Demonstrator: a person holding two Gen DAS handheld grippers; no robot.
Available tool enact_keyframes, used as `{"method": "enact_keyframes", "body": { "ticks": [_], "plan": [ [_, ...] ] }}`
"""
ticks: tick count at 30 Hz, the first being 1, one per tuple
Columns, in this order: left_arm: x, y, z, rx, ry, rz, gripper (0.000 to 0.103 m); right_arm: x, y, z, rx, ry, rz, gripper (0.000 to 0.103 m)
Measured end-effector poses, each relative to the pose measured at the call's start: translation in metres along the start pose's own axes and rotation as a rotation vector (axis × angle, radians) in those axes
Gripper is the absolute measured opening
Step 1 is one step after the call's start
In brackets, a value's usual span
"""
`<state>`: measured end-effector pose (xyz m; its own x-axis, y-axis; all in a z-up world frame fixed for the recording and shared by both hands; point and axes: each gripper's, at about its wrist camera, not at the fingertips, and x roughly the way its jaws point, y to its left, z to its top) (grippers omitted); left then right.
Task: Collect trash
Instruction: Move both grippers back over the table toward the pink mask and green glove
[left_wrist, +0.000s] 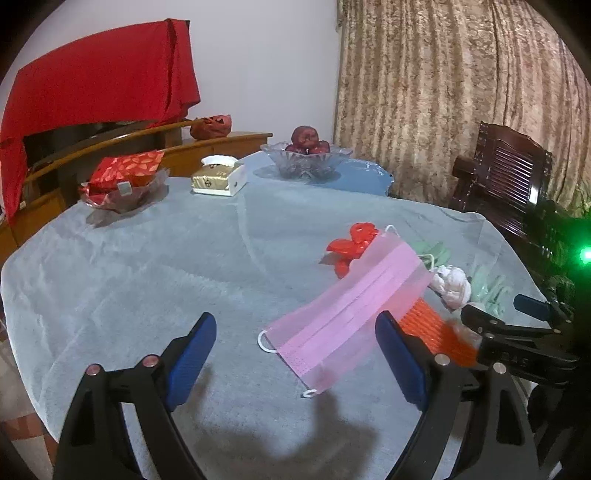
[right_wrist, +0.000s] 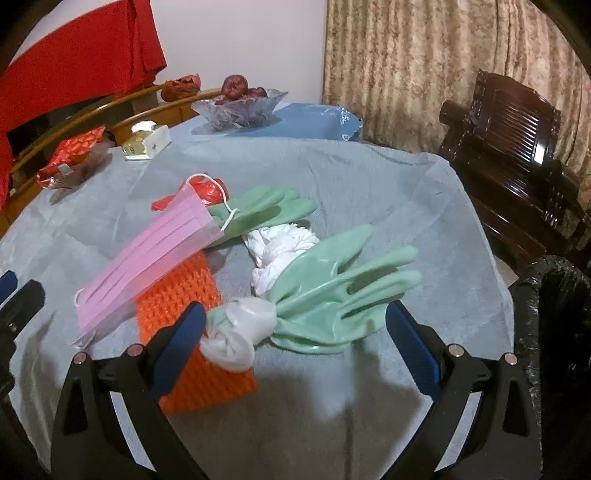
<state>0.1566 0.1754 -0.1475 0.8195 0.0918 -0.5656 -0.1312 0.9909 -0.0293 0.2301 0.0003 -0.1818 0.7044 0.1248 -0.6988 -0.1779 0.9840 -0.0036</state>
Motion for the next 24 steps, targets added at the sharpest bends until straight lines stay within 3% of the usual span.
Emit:
{"method": "enact_keyframes", "body": {
  "ticks": [6,11,24],
  "plan": [
    [0.007,0.009,-0.002,-0.017,0.010,0.012,0.086,0.016,0.008,0.003,-0.031,0.038,-0.032,0.095],
    [0.010,0.011,-0.001,-0.027,0.018,0.009,0.086,0.006,0.007,-0.001,-0.079,0.030,-0.048,0.095],
    [0.010,-0.010,-0.006,-0.010,0.039,-0.019,0.086,-0.031,-0.039,-0.033,-0.085,0.066,-0.103,0.095]
  ]
}}
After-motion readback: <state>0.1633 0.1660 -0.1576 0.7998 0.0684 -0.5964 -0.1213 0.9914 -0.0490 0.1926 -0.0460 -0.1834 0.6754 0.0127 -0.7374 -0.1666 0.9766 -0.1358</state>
